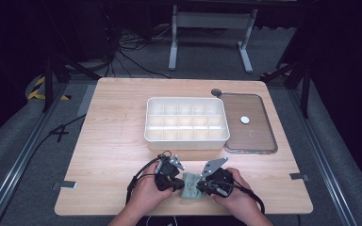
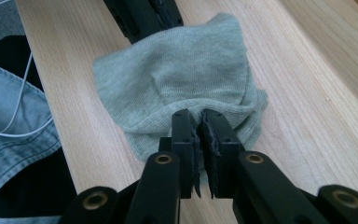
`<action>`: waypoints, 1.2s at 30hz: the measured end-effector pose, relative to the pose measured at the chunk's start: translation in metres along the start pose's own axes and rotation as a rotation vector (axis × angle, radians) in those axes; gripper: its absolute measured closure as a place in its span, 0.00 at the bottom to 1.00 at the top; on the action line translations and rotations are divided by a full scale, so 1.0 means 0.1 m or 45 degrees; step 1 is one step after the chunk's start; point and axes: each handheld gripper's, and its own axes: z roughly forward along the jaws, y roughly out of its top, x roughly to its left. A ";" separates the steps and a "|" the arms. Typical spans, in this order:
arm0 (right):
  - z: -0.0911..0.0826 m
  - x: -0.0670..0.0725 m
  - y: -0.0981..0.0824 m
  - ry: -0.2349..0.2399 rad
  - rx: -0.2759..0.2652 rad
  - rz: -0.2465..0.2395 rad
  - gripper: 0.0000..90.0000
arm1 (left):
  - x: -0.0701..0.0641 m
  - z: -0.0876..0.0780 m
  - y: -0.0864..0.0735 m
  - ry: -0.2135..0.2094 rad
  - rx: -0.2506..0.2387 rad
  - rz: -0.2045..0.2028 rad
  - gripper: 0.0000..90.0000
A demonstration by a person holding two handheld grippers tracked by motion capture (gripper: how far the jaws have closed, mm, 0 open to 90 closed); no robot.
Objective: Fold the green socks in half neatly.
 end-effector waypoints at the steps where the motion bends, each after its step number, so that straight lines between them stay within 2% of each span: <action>1: 0.01 0.00 0.00 0.002 -0.007 0.001 0.92 | 0.00 0.00 0.00 0.000 0.000 0.000 0.91; 4: 0.01 0.00 0.00 0.004 -0.018 0.007 0.92 | -0.06 -0.01 0.03 -0.010 -0.032 0.057 0.89; 11: 0.03 0.01 -0.01 0.016 -0.050 0.031 0.92 | -0.15 0.00 0.08 -0.002 -0.042 0.156 0.85; 14: 0.04 0.00 -0.02 0.029 -0.067 0.039 0.92 | -0.16 0.02 0.08 0.001 -0.028 0.157 0.83; 18: 0.06 -0.02 -0.03 0.031 -0.087 0.062 0.92 | -0.23 0.04 0.11 0.072 -0.014 0.192 0.82; 20: 0.05 -0.02 -0.04 0.038 -0.086 0.066 0.92 | -0.24 0.03 0.11 0.096 -0.035 0.213 0.79; 25: 0.05 -0.05 -0.06 0.067 -0.108 0.081 0.92 | -0.25 0.02 0.12 0.050 -0.087 0.246 0.74; 28: 0.06 -0.07 -0.08 0.080 -0.124 0.093 0.92 | -0.27 0.05 0.13 0.050 -0.066 0.271 0.72; 32: 0.06 -0.10 -0.12 0.099 -0.155 0.117 0.91 | -0.27 0.08 0.15 0.054 -0.053 0.276 0.71; 36: 0.06 -0.09 -0.13 0.093 -0.154 0.116 0.91 | -0.29 0.09 0.17 0.063 -0.039 0.273 0.71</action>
